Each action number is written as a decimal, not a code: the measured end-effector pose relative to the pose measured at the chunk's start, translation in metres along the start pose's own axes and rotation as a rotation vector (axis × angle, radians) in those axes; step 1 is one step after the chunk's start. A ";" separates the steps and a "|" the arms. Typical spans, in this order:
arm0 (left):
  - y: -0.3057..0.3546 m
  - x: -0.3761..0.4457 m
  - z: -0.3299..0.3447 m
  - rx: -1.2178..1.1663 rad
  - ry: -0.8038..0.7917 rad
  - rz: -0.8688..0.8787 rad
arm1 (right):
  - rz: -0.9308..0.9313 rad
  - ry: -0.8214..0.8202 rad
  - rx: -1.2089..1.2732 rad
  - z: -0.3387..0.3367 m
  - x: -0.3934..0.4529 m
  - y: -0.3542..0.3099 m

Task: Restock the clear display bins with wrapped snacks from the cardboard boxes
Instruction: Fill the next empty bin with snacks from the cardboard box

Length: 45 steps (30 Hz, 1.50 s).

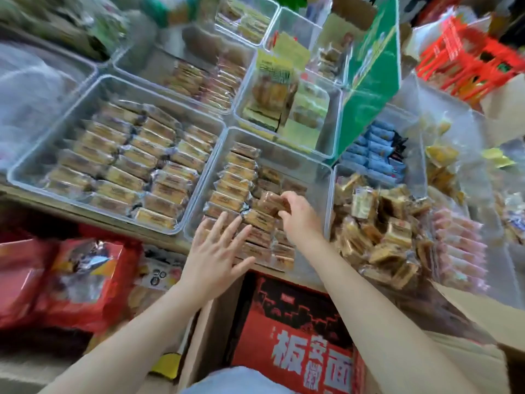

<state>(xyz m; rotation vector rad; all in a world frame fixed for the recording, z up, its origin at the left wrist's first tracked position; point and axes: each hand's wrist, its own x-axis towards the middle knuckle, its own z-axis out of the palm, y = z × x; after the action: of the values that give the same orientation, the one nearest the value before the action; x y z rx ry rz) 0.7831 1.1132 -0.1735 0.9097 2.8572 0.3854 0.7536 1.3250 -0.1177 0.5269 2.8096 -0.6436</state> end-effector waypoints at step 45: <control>0.385 -0.093 -0.041 -0.553 -0.009 0.524 | 0.269 0.523 0.493 -0.169 -0.376 0.276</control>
<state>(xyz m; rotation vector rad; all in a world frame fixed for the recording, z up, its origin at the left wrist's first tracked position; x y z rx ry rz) 1.0629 1.3535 -0.0245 1.4854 2.2501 1.1373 1.1832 1.5224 0.0318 1.3050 2.9295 -1.3070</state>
